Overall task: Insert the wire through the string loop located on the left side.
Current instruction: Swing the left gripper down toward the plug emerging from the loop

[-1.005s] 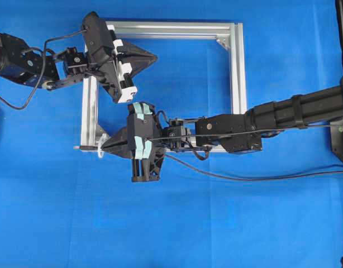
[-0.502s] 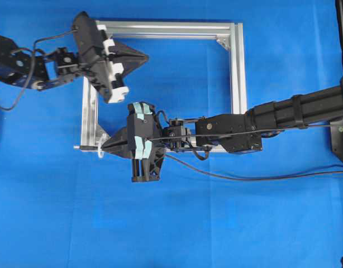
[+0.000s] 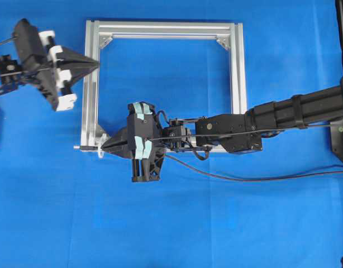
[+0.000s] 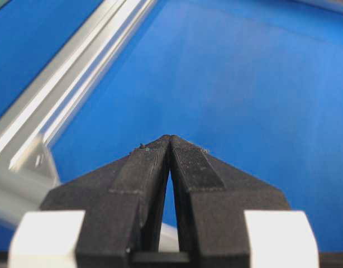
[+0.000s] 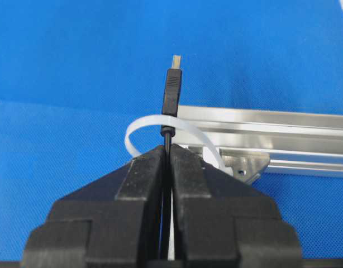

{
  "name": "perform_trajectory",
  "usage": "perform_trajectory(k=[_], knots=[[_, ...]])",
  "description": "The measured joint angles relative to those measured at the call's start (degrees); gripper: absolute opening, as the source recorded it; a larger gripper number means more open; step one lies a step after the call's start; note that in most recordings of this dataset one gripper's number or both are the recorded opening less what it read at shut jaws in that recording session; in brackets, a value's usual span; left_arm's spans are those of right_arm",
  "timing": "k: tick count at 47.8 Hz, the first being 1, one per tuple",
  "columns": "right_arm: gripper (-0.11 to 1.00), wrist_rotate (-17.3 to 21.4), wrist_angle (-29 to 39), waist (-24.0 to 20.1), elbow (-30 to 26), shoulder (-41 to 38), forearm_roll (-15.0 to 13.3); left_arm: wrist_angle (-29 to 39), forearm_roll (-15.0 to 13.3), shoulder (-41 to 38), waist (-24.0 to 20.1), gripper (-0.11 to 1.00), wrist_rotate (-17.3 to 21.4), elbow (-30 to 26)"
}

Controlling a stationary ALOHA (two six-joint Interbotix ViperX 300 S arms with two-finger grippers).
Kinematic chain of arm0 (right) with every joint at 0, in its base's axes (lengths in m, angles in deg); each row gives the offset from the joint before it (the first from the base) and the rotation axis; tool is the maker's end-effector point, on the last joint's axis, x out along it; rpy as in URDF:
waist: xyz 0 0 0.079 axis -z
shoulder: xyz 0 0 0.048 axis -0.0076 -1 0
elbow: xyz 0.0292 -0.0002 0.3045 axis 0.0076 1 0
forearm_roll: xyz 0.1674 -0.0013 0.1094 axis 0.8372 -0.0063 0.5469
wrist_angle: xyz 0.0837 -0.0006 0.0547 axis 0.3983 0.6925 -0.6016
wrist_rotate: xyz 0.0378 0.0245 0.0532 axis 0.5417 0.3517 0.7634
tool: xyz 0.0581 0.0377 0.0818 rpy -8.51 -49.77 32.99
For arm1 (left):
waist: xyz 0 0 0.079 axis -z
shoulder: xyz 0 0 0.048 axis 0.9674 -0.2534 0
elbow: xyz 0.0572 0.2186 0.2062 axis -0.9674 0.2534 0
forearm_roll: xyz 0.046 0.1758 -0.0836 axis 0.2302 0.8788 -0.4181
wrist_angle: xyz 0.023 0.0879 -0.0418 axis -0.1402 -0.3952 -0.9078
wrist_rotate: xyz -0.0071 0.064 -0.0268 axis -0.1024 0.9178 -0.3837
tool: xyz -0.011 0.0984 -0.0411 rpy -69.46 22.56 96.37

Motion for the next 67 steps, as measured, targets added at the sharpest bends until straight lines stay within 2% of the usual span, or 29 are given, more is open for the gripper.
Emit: perform_trajectory(k=[10,24,30,41,50,54,67], knots=[[0.0,0.0,0.0,0.0,-0.1,0.0,0.0,0.6,0.1,4.7,0.0,0.03,0.2,4.4],[0.0,0.0,0.0,0.0,-0.1,0.1,0.0,4.3,0.3,4.8,0.2,0.03,-0.6,3.9],[0.0,0.0,0.0,0.0,0.0,0.1,0.0,4.8,0.5,4.8,4.7,0.03,-0.7,3.4],[0.0,0.0,0.0,0.0,-0.1,0.0,0.0,4.8,0.6,6.0,18.1,0.03,-0.6,3.3],[0.0,0.0,0.0,0.0,-0.1,0.1,0.0,4.8,0.7,6.3,25.8,0.03,-0.8,2.6],[0.0,0.0,0.0,0.0,0.0,0.1,0.0,4.8,0.7,6.2,27.6,0.03,-0.5,2.3],[0.0,0.0,0.0,0.0,-0.1,0.0,0.0,4.8,0.6,5.6,28.0,0.03,0.3,1.7]])
